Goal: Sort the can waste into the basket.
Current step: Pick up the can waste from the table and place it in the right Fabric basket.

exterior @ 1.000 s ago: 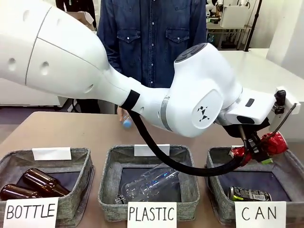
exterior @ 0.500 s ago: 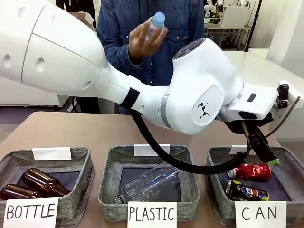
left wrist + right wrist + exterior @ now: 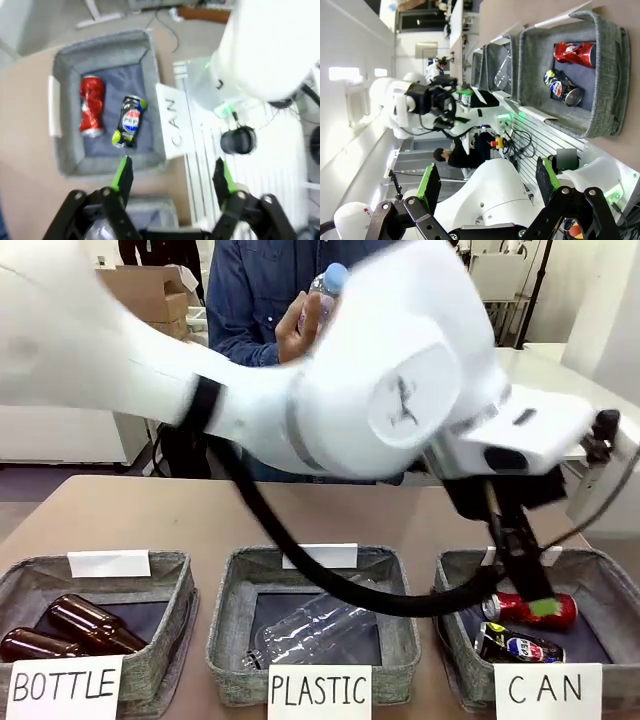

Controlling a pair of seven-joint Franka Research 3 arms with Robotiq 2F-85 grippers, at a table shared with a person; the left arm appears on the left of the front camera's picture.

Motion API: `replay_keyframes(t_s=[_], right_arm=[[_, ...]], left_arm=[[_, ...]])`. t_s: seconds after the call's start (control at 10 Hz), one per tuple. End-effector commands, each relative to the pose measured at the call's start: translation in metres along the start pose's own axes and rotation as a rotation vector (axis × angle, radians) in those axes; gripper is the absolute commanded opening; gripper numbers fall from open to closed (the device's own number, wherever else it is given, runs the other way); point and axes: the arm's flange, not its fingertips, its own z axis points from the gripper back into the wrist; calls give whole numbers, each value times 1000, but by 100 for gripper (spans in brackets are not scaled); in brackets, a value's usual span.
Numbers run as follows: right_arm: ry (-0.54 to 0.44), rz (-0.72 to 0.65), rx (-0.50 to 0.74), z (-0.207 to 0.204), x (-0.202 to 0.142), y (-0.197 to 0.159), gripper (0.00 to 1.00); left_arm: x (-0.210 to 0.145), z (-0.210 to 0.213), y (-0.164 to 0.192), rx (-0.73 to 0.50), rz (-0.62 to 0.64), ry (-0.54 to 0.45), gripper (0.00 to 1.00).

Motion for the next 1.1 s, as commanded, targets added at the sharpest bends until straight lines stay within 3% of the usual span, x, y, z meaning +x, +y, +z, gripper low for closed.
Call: replay_keyframes(t_s=[0.0, 0.2, 0.4, 0.6, 0.7, 0.8, 0.9, 1.0], right_arm=[[-39, 24, -23, 11, 0, 15, 100], [-31, 123, -21, -17, 3, 51, 100], [10, 216, -68, -84, 18, 93, 100], [56, 288, -44, -145, 33, 129, 100], [67, 270, -64, -175, 43, 140, 100], [64, 243, -79, -209, 54, 149, 100], [42, 195, -63, -235, 60, 160, 100], [5, 144, -27, -256, 65, 171, 100]], left_arm=[[-84, 116, -24, 120, 59, 36, 83], [-139, 182, -24, 191, 246, 37, 83], [-217, 255, -17, 207, 546, 52, 83], [-302, 321, -20, 215, 826, -128, 83], [-341, 344, -24, 203, 946, -268, 83], [-380, 361, -29, 159, 1096, -387, 83], [-412, 364, -26, 168, 1323, -455, 83], [-441, 361, -21, 126, 1434, -533, 83]])
